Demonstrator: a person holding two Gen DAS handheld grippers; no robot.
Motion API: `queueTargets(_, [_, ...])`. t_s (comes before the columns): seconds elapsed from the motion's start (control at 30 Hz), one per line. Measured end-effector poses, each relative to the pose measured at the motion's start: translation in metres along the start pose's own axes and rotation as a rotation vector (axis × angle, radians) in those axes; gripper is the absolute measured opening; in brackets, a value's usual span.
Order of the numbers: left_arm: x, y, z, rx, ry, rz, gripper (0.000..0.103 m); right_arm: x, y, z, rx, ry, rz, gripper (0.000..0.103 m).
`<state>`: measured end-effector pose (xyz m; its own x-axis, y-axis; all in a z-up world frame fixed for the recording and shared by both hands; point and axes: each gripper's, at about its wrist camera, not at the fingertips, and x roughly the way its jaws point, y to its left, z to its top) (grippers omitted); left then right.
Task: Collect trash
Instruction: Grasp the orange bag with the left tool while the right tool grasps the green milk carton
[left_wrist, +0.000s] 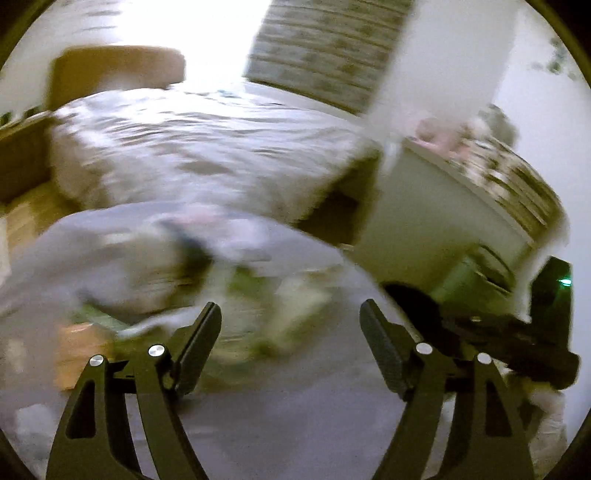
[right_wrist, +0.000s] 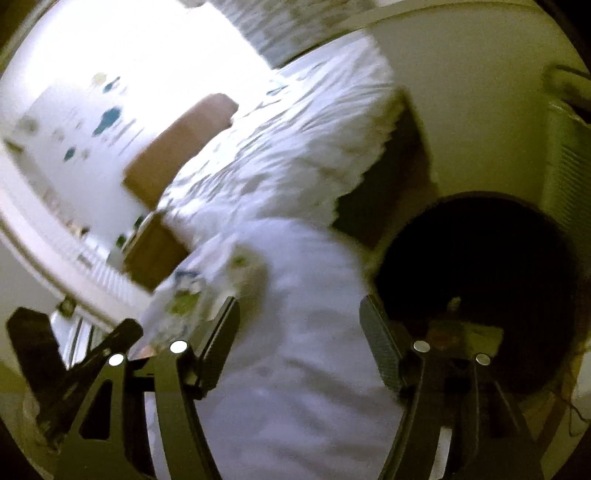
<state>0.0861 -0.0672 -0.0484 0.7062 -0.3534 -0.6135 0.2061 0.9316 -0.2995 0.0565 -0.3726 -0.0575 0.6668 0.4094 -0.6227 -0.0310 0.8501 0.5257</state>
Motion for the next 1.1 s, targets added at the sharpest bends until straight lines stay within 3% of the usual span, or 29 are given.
queueTargets(0.13, [-0.013,0.064,-0.008,-0.082,-0.001,0.143,0.081,0.028,0.049,-0.002,-0.079,0.061,0.053,0.067])
queueTargets(0.23, [-0.014,0.098,-0.016,-0.143,0.036,0.193,0.081,0.049,0.083,-0.002,-0.125,0.105,0.092,0.067])
queueTargets(0.43, [-0.007,0.121,-0.031,-0.175,0.103,0.185,0.081,0.097,0.136,-0.001,-0.179,0.202,0.097,0.067])
queueTargets(0.73, [0.008,0.134,-0.033,-0.166,0.124,0.165,0.079,0.142,0.161,-0.007,-0.234,0.280,0.006,0.067])
queueTargets(0.9, [0.009,0.133,-0.032,-0.137,0.122,0.191,0.068,0.152,0.164,-0.010,-0.274,0.299,-0.071,0.067])
queueTargets(1.1, [0.006,0.140,-0.033,-0.143,0.109,0.201,0.049,0.157,0.162,-0.014,-0.290,0.288,-0.070,0.066])
